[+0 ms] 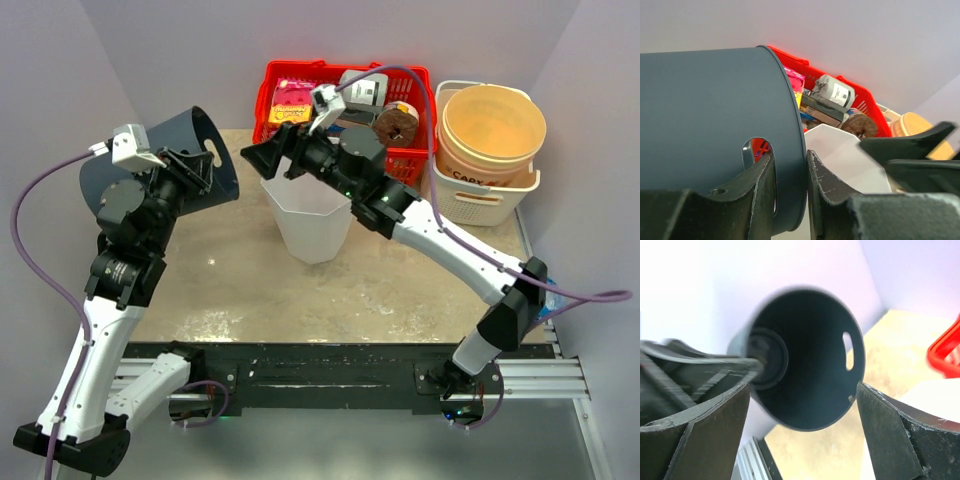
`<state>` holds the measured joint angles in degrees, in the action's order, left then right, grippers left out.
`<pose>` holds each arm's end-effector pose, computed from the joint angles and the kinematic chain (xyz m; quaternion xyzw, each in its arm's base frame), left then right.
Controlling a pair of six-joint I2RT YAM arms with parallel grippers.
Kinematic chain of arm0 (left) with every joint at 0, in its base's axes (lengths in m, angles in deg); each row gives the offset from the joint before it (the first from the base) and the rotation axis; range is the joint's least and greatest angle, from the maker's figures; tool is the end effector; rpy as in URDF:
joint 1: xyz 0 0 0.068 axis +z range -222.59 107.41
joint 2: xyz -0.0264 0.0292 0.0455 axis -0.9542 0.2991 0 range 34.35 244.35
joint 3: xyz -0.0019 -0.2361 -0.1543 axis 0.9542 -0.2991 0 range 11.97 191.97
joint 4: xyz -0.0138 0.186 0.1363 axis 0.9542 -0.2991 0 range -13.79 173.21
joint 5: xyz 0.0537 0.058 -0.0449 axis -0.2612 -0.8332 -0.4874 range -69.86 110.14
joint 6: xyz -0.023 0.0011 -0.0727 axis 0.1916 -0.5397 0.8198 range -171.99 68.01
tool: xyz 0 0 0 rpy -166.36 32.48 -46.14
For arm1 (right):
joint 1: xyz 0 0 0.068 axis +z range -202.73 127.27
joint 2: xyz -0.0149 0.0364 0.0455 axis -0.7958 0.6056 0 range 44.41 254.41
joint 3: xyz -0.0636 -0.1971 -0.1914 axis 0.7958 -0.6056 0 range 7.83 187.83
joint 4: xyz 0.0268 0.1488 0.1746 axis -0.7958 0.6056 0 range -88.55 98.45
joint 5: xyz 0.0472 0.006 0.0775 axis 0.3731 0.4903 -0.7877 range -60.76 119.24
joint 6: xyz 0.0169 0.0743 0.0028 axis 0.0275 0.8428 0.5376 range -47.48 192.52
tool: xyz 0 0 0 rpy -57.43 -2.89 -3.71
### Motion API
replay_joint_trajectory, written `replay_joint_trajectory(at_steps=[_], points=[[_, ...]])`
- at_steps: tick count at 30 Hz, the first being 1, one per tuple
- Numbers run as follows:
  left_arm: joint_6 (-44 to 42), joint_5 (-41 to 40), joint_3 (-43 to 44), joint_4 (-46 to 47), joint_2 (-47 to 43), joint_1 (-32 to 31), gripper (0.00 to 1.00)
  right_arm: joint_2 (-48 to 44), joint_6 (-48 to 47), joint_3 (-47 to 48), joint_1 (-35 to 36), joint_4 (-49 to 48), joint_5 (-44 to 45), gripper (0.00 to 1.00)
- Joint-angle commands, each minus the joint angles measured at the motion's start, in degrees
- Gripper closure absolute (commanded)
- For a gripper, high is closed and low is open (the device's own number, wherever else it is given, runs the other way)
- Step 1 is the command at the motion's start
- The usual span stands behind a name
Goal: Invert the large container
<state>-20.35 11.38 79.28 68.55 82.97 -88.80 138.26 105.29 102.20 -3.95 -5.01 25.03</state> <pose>0.1549 -0.0347 0.4533 -0.1466 0.6662 -0.2482 0.6879 0.2517 0.2945 0.4651 -0.1194 0.6520 0.5072 0.5508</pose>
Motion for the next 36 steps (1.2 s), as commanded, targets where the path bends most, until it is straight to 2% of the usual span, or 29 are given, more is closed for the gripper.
replay_joint_trajectory(at_steps=[1,7,13,15,19,29,36], points=[[-7.5,-2.1,5.4,1.7,1.8,-0.1,1.0,-9.3,-2.6,-0.9,-2.0,0.0,2.5,0.09],[-13.3,-4.5,9.7,-4.0,9.0,-0.1,1.0,-18.6,-4.1,-7.1,-5.9,3.9,6.6,0.08],[-17.1,-11.0,10.3,-7.6,15.0,-0.1,1.0,-28.4,-5.1,-13.3,-9.9,9.0,10.6,0.07],[-18.0,-15.5,11.5,-9.5,17.5,-0.1,1.0,-30.7,-5.6,-14.4,-9.9,11.0,11.5,0.06],[-19.9,-21.0,13.5,-14.7,25.4,-0.1,1.0,-33.7,-6.3,-16.0,-9.8,16.2,12.7,0.06],[-20.7,-28.2,10.6,-15.0,34.4,-0.2,1.0,-41.1,-6.0,-22.8,-9.9,23.2,16.4,0.05],[-20.3,-28.5,9.2,-15.2,39.1,-0.2,1.0,-43.2,-5.0,-26.5,-9.9,24.4,16.5,0.03]])
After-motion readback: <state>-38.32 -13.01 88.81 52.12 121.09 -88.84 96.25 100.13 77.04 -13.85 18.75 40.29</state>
